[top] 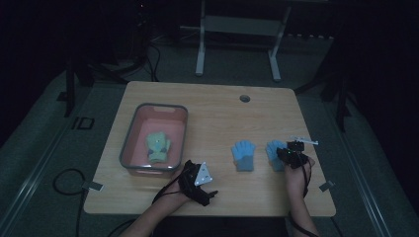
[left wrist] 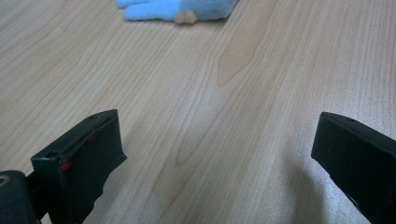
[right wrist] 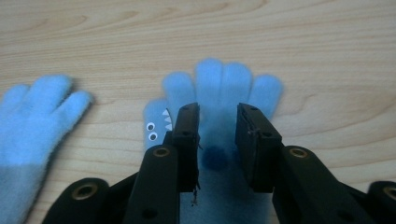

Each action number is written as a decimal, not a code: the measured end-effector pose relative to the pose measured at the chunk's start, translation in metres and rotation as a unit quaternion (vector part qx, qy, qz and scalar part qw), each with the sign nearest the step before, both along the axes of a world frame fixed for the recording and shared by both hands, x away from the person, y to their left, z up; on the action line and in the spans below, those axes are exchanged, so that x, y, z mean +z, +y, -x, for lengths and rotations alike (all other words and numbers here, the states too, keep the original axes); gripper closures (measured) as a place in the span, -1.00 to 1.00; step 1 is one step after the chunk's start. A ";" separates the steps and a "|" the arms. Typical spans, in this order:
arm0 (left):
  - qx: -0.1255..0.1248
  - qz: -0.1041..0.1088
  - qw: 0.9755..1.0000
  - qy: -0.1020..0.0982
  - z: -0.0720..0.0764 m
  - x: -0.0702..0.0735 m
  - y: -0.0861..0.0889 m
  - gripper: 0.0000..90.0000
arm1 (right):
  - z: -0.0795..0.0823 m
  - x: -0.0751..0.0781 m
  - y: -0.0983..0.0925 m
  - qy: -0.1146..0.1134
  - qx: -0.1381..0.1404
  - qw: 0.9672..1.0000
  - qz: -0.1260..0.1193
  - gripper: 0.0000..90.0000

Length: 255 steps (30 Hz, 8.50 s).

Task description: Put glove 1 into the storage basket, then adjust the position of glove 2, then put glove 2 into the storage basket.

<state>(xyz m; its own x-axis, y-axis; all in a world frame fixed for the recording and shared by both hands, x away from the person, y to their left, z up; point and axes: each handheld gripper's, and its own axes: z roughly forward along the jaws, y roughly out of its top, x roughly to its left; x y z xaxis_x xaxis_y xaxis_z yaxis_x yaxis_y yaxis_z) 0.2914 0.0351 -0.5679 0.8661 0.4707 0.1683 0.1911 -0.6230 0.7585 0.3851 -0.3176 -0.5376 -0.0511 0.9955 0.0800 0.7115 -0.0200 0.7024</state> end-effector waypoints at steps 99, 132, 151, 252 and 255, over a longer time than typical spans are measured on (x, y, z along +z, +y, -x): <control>-0.001 0.016 1.000 0.004 0.000 0.001 -0.001 -0.95 | 0.017 0.025 0.091 0.001 0.245 0.969 -0.021 0.93; -0.013 0.034 0.999 0.012 0.002 0.010 -0.009 -0.95 | 0.016 0.015 0.085 0.015 0.240 0.971 -0.003 0.45; -0.068 0.028 0.997 0.020 -0.021 0.029 -0.047 -0.88 | 0.001 0.039 0.049 -0.015 0.275 0.961 0.009 0.22; -0.103 -0.131 0.985 -0.036 -0.067 0.116 -0.020 0.69 | -0.047 0.091 0.152 0.019 0.403 0.912 -0.082 0.75; -0.099 -0.130 0.986 -0.036 -0.066 0.118 -0.014 0.69 | -0.047 0.094 0.159 0.017 0.409 0.909 -0.082 0.76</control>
<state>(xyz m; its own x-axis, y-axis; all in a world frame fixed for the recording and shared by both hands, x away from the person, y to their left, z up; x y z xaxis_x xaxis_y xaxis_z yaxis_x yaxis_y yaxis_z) 0.3571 0.0209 -0.4499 0.9179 0.2262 0.3261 -0.0025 -0.8184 0.5747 0.4318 -0.1583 -0.4436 -0.7636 0.5998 0.2390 0.5563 0.4231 0.7153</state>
